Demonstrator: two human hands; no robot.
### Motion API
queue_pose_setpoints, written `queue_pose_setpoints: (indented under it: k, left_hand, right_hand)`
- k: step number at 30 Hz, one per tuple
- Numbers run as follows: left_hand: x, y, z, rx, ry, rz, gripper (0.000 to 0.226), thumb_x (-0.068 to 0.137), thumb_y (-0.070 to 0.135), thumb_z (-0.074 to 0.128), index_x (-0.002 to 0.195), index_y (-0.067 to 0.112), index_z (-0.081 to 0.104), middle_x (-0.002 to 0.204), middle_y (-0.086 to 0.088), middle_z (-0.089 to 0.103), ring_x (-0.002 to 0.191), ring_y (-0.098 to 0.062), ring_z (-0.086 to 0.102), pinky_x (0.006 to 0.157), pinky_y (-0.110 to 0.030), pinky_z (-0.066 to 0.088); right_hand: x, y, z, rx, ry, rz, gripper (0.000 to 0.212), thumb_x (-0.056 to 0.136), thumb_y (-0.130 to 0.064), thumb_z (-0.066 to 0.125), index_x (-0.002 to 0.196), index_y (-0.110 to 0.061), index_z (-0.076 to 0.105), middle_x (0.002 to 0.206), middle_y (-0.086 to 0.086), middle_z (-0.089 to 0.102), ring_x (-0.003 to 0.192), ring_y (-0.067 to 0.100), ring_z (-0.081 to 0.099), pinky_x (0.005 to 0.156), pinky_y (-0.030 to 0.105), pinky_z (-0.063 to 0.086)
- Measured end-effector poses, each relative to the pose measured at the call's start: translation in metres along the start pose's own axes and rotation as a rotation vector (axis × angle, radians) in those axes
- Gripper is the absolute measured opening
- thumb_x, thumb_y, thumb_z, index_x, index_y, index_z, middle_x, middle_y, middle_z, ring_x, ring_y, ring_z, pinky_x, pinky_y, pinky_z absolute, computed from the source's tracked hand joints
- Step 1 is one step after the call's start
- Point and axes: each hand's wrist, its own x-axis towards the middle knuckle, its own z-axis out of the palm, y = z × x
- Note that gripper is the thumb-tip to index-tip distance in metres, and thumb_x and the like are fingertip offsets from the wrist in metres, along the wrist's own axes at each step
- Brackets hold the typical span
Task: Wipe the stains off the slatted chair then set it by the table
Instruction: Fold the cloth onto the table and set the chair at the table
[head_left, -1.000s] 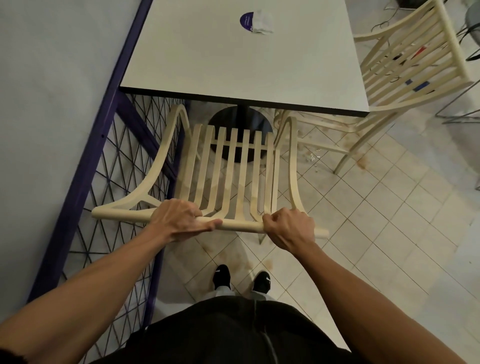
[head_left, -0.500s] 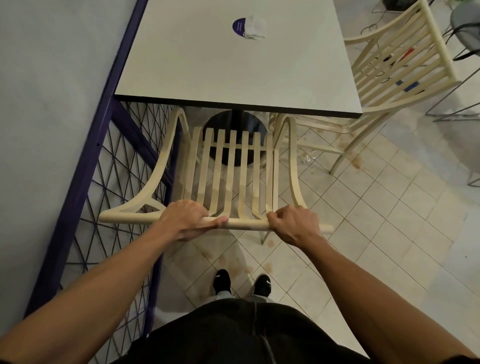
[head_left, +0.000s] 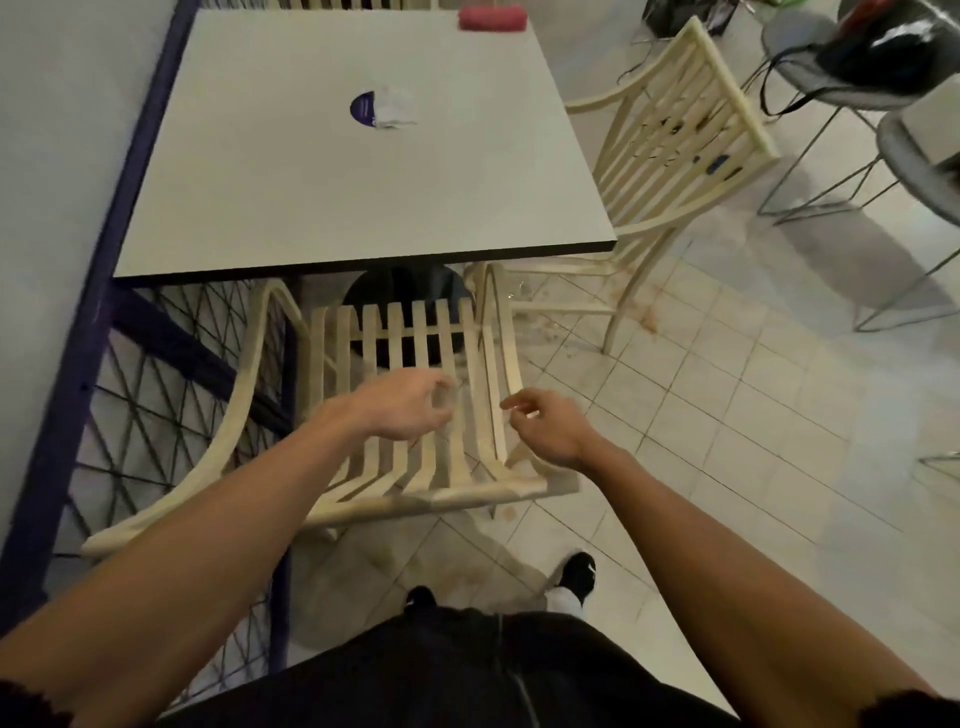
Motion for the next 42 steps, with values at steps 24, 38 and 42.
queue_pose_setpoints:
  k: [24,38,42]
  left_hand:
    - [0.276,0.304,-0.001,-0.096,0.236,-0.166,0.069,0.093,0.049,0.055,0.152,0.027,0.027,0.154,-0.006,0.038,0.137,-0.034,0.038,0.11,-0.055,0.035]
    - [0.456,0.371,-0.073,-0.334,0.314,-0.221,0.063,0.093,0.048,0.056,0.148,0.024,0.035,0.149,-0.004,0.043,0.132,-0.028,0.044,0.107,-0.048,0.041]
    - [0.509,0.401,-0.097,-0.347,0.32,-0.217,0.06,0.095,0.042,0.054,0.148,0.022,0.036,0.151,-0.006,0.042,0.134,-0.029,0.043,0.109,-0.047,0.038]
  right_hand:
    - [0.083,0.177,-0.364,-0.225,0.204,-0.051,0.047,0.098,-0.022,0.05,0.144,-0.019,0.048,0.148,0.007,0.048,0.134,0.025,0.046,0.11,0.036,0.036]
    - [0.247,0.194,-0.511,-0.475,0.15,-0.241,0.045,0.096,-0.023,0.049,0.141,-0.019,0.051,0.145,0.006,0.051,0.137,0.029,0.039,0.117,0.042,0.028]
    - [0.295,0.195,-0.559,-0.53,0.141,-0.276,0.047,0.096,-0.022,0.049,0.143,-0.019,0.05,0.145,0.008,0.05,0.138,0.031,0.036,0.119,0.041,0.026]
